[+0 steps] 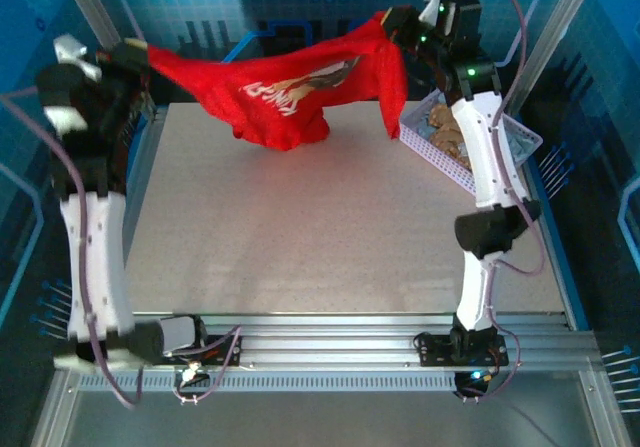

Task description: Fold and stack the t-shirts

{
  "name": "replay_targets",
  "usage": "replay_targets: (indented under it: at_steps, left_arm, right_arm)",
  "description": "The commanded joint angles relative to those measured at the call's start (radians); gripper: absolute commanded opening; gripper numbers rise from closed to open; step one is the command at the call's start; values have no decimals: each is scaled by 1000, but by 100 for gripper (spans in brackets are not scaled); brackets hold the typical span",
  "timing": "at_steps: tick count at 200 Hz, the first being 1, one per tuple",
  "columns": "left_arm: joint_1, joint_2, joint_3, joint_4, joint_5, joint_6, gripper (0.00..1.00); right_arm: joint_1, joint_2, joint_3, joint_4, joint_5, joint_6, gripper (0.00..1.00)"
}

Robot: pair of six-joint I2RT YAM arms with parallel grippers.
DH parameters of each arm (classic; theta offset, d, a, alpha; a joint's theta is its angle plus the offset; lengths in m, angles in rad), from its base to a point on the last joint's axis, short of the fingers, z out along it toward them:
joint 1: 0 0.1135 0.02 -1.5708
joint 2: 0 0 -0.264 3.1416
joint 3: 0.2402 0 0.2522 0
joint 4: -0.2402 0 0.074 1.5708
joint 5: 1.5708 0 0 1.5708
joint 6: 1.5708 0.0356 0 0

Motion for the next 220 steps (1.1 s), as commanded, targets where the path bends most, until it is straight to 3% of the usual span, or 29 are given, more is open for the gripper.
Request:
replay_targets:
  at_steps: [1, 14, 42, 62, 77, 133, 170, 194, 220]
  left_arm:
    - [-4, -206, -238, -166, -47, 14, 0]
    - [-33, -318, -409, -315, -35, 6, 0]
    - [-140, -494, -816, -533, 23, -49, 0]
    - [-199, -548, -1069, -578, 89, -116, 0]
    - [-226, -572, -1160, -587, 88, -140, 0]
    - [-231, -495, -1147, -605, 30, -66, 0]
    - [-231, -396, -1153, -483, 28, -84, 0]
    - [-237, -329, -1102, -459, 40, -88, 0]
    - [-246, -349, -1074, -495, 14, -63, 0]
  right_arm:
    - [85, -234, -400, 31, 9, -59, 0]
    - [130, -354, -693, 45, 38, -34, 0]
    - [214, -516, -1151, 52, 97, 56, 0]
    - [245, -487, -1318, 24, 100, 89, 0]
    - [249, -427, -1361, 3, 103, 86, 0]
    - [234, -342, -1364, -86, 189, 91, 0]
    - [178, -322, -1348, -115, 215, 100, 0]
    - [148, -372, -1359, -216, 308, 128, 0]
    - [138, -486, -1410, -209, 311, 99, 0]
